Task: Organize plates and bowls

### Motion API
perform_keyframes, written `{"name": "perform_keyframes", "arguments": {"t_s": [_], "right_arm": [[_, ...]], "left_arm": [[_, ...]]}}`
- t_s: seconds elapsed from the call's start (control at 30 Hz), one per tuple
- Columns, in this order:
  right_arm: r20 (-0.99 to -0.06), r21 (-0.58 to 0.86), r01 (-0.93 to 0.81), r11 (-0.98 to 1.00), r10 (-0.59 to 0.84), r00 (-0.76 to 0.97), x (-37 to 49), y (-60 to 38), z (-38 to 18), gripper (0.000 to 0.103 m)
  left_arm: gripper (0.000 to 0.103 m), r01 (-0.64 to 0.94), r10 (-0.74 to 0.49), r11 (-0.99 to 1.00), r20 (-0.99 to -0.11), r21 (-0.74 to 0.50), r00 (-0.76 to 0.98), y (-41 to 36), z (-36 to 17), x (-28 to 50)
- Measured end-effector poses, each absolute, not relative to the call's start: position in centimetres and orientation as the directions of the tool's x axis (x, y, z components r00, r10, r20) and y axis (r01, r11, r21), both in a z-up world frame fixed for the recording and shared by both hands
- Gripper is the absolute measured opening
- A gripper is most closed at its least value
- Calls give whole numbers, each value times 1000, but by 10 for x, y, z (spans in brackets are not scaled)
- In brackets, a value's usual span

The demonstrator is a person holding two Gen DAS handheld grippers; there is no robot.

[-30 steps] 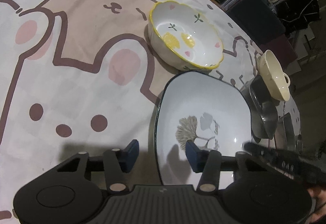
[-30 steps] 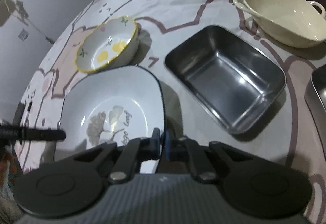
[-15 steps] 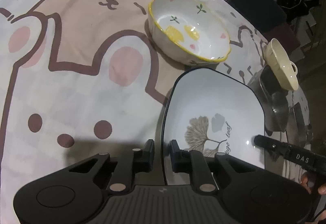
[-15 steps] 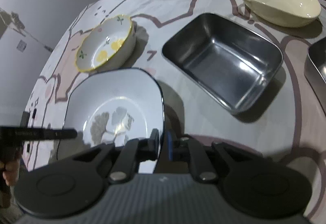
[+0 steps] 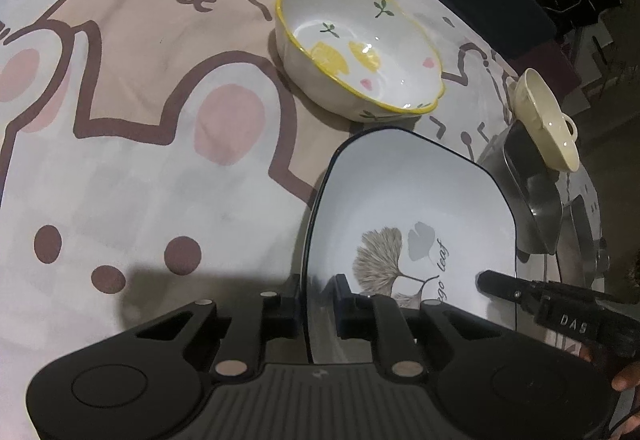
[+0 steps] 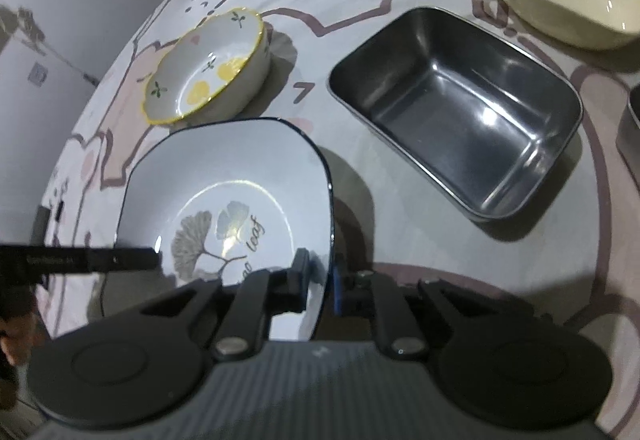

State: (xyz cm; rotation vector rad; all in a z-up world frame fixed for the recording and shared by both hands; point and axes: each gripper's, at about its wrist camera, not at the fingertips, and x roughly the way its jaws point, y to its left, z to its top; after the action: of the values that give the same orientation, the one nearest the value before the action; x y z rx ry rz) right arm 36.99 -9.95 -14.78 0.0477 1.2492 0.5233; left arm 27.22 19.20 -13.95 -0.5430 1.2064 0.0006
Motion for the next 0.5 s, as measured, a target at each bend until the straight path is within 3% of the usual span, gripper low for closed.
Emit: {"name": "perform_keyframes", "arguments": {"t_s": [0.5], "right_arm": [[-861,258,-321,911,367,352,347,-141,-103,16]], "left_arm": [[16,-159,-312,890,-825,-428,471,132,-91,265]]}}
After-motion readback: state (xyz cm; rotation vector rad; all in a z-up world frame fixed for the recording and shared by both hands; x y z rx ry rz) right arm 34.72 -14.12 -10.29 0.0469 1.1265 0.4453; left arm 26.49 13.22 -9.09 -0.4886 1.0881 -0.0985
